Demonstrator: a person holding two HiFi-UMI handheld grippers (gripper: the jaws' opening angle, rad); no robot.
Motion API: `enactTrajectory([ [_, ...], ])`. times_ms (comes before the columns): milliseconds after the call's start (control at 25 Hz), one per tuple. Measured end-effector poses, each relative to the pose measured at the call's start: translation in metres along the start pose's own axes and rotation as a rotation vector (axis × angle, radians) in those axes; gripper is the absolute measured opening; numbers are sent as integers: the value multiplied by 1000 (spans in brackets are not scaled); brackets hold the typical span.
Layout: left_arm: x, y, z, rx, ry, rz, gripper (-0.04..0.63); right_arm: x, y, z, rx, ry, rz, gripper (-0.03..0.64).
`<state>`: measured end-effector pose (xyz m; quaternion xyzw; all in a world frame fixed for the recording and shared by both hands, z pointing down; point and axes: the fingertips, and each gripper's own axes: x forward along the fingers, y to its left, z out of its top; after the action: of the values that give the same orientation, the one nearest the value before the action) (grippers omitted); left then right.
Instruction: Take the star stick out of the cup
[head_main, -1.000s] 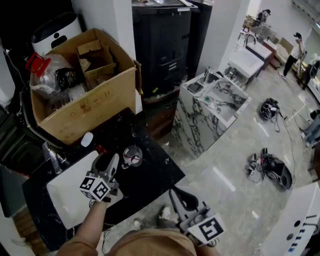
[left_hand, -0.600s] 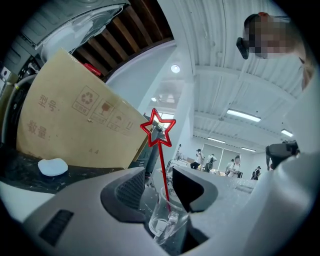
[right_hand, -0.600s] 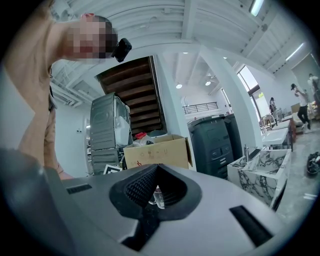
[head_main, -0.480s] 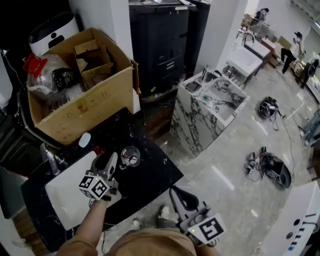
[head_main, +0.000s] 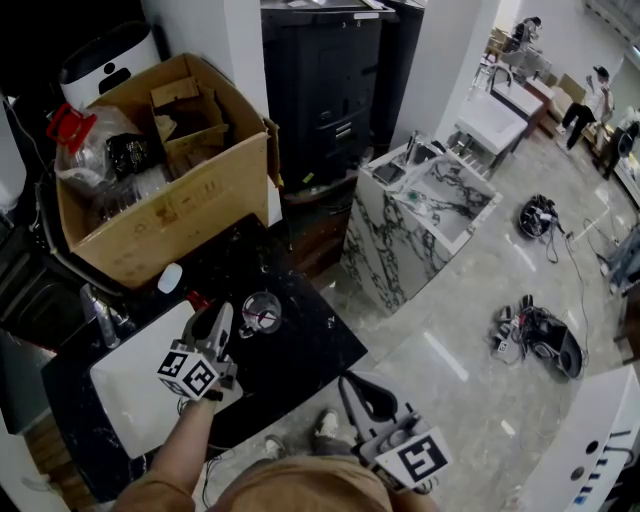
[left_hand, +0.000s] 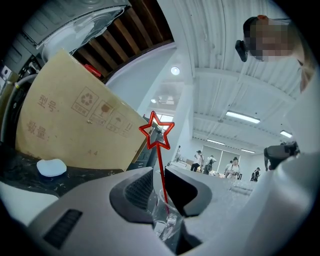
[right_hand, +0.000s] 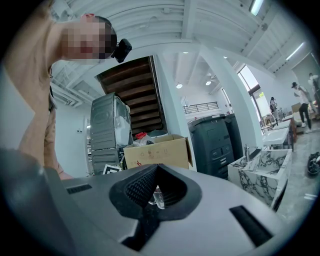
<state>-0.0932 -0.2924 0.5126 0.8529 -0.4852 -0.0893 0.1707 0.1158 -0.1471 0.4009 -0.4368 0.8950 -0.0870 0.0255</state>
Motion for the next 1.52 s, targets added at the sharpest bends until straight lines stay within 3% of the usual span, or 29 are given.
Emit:
enactTrajectory([
  [440, 3, -2, 0, 0, -2, -3, 31, -3, -2, 2, 1, -4, -8, -2],
  [1520, 3, -1, 5, -72, -43, -11, 9, -5, -1, 5, -10, -7, 15, -2],
])
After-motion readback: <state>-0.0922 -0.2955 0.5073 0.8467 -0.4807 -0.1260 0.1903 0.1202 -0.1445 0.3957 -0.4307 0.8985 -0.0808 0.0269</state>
